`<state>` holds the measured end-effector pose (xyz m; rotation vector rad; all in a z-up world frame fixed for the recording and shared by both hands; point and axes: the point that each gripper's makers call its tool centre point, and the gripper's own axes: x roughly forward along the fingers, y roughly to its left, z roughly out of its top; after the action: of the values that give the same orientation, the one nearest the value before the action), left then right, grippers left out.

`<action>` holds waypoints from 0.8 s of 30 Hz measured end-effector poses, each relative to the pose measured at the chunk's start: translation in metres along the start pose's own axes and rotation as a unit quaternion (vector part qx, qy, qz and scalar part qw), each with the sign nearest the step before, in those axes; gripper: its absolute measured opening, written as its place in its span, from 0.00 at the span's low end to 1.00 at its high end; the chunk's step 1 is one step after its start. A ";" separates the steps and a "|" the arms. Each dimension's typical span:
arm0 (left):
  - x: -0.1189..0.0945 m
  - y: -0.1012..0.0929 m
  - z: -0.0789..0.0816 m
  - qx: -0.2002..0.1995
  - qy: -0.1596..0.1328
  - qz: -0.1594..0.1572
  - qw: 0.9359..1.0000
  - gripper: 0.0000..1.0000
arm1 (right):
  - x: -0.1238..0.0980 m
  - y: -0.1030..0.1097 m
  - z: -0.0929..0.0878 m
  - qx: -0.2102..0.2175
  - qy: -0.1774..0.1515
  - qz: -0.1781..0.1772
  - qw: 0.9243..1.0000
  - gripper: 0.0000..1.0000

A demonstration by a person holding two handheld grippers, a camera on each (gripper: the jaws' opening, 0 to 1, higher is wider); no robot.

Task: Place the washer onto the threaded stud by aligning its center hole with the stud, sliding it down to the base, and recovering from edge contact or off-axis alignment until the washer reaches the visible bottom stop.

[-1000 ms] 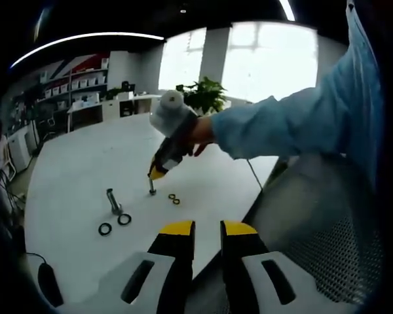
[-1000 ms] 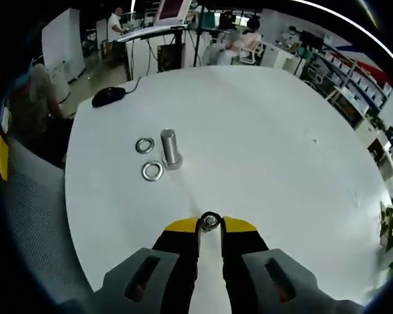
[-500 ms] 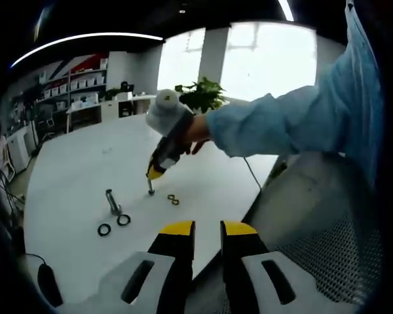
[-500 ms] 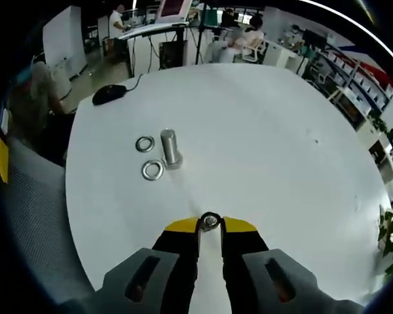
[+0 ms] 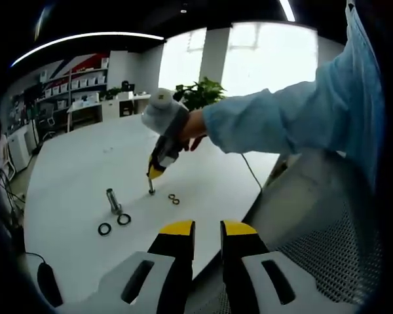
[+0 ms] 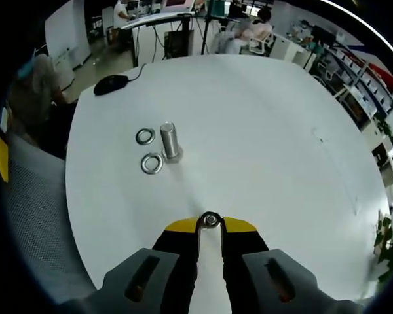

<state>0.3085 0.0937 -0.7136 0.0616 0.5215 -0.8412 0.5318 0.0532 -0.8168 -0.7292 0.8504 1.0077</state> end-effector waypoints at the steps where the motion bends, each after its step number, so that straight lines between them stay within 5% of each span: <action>1: 0.000 0.000 0.000 0.000 0.000 0.000 1.000 0.13 | 0.001 0.002 0.001 0.002 0.000 0.005 1.000 0.14; 18: 0.001 0.000 0.000 0.000 -0.001 0.000 1.000 0.13 | 0.010 0.003 -0.006 -0.020 0.046 0.023 0.998 0.14; 24: 0.000 0.000 0.000 0.000 -0.001 -0.001 1.000 0.13 | 0.009 0.003 -0.003 -0.027 0.039 0.019 0.999 0.15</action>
<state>0.3086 0.0931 -0.7136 0.0595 0.5202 -0.8430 0.5309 0.0555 -0.8260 -0.8055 0.9100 1.0451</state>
